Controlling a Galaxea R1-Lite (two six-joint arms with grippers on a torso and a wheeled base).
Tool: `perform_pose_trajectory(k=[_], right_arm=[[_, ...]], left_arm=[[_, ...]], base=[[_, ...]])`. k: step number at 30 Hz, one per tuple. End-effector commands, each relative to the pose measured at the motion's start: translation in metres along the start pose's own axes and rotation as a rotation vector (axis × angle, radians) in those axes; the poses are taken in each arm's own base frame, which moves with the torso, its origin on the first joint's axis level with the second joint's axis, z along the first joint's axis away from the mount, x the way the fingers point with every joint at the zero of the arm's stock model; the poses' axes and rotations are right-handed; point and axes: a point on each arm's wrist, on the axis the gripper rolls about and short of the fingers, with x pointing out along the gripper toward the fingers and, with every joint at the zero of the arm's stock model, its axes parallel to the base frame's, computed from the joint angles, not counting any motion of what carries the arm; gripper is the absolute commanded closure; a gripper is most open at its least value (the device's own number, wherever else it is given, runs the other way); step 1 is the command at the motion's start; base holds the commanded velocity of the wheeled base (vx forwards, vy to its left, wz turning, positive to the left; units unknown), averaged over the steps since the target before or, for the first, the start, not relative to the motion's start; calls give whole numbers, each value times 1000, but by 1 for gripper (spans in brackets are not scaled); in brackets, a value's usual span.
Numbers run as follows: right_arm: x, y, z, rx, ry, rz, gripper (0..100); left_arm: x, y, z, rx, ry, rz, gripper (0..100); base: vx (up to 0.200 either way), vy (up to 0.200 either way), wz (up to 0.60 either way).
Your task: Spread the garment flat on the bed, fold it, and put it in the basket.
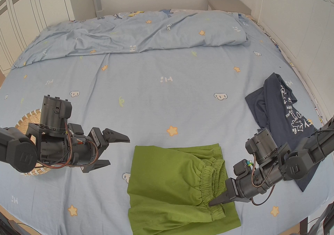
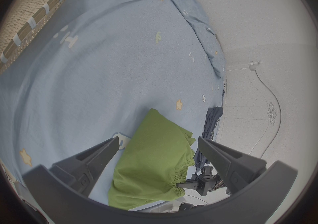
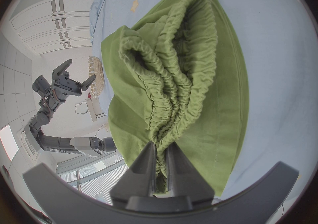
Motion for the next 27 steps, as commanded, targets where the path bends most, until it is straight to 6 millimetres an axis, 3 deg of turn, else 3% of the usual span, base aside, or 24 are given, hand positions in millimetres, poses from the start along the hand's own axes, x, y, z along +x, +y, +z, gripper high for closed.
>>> perform_pose_trajectory(k=[1, 7, 12, 18, 27], right_arm=[[-9, 2, -10, -15, -10, 7, 100], [-29, 1, -31, -30, -43, 14, 100], [-40, -10, -37, -36, -89, 13, 100], [-44, -23, -41, -56, -96, -9, 100], [-42, -27, -40, -74, -97, -15, 100]], left_arm=[[11, 6, 0, -13, 26, 28, 0], [23, 17, -5, -31, 115, 41, 0], [23, 25, -13, 37, 192, 21, 0], [37, 32, -29, 89, 281, 46, 0], [60, 38, -48, 141, 299, -12, 0]], base=[[0, 0, 0], [0, 0, 0], [0, 0, 0], [0, 0, 0], [0, 0, 0]])
